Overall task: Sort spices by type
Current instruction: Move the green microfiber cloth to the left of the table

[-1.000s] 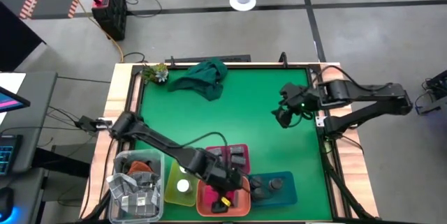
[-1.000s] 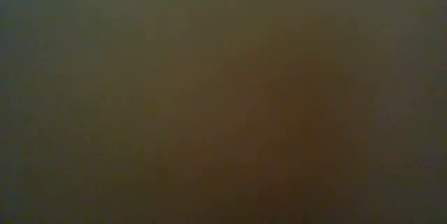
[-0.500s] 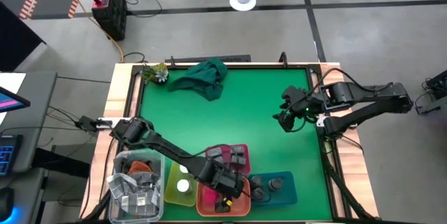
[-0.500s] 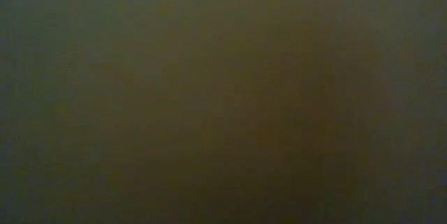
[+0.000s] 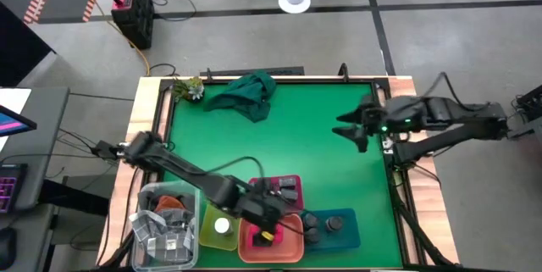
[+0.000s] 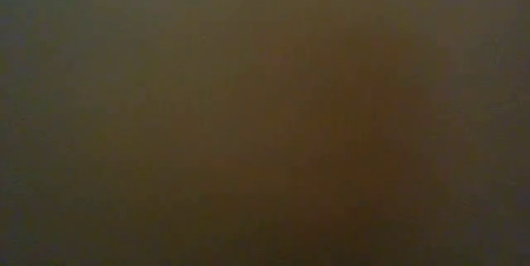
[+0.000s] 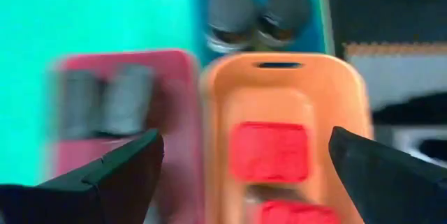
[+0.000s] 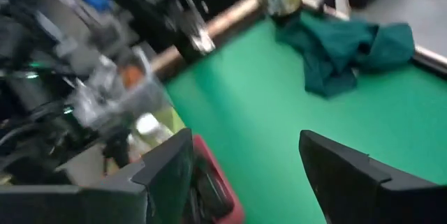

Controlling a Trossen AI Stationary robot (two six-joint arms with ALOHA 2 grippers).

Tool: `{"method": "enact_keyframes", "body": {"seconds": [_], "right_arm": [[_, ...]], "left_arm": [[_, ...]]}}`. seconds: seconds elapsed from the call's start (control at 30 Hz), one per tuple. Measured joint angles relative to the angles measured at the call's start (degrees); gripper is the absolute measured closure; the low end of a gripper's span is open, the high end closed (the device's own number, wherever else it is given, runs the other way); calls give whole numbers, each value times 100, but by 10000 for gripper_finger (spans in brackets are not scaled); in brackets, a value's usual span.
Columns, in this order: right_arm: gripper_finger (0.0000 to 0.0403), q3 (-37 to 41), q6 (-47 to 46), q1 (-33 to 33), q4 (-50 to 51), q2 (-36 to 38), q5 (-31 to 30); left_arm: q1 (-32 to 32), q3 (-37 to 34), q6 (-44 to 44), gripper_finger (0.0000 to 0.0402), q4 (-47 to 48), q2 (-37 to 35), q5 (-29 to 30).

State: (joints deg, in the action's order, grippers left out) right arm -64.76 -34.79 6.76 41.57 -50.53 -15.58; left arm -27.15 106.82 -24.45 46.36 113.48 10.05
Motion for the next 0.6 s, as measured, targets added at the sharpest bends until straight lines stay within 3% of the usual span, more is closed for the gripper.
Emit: {"method": "enact_keyframes", "body": {"seconds": [0.13,0.3,0.6], "right_arm": [[117,986,6,-9,-1062,868,-283],[117,2192,-153,-10,-2153,1668,-308],[117,2677,227,-229,-2571,2053,-287]], "left_arm": [[-74,-956,-242,15,-272,-867,1044],[163,-2714,-922,26,-1314,-2222,1362],[1139,-4954,-1396,47,-2672,-4118,1915]]}}
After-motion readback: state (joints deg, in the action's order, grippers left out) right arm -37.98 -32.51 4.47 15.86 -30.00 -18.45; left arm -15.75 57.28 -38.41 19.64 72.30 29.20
